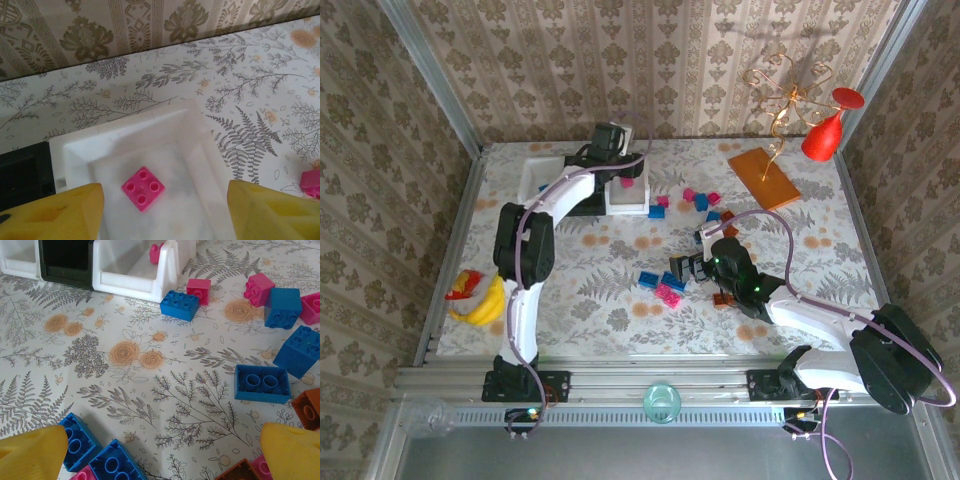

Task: Sort the legos into containers by color
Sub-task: Place the lego in the container.

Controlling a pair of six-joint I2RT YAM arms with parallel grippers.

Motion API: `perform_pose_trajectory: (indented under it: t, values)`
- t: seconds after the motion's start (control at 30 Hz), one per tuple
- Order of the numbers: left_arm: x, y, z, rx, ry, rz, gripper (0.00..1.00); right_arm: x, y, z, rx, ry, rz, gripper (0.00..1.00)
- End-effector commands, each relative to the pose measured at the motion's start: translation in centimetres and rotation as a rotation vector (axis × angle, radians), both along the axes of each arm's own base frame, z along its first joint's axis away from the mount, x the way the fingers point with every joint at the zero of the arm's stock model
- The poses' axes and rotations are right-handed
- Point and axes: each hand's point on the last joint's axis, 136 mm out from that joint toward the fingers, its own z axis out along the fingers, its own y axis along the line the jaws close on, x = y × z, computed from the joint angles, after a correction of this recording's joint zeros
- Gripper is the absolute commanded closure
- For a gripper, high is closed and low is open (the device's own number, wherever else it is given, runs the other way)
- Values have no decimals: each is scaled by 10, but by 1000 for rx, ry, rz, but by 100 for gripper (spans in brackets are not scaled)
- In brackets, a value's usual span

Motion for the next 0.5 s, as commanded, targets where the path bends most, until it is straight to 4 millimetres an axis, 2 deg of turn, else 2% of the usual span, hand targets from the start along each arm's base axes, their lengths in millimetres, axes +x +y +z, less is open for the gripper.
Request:
perform_pose_trajectory:
  t: [0.0,0.1,0.3,0.47]
  values:
    - [-31,8,29,-35,-7,-5,30,4,2,12,21,-14,-13,0]
    - [-73,12,26,-87,11,-37,28,4,7,8,25,-2,6,0]
    - [-182,11,-20,-131,114,-155,21,4,15,2,0,20,51,0]
    - [-256,8,-63,-44,236,-218,20,5,7,5,-27,3,23,0]
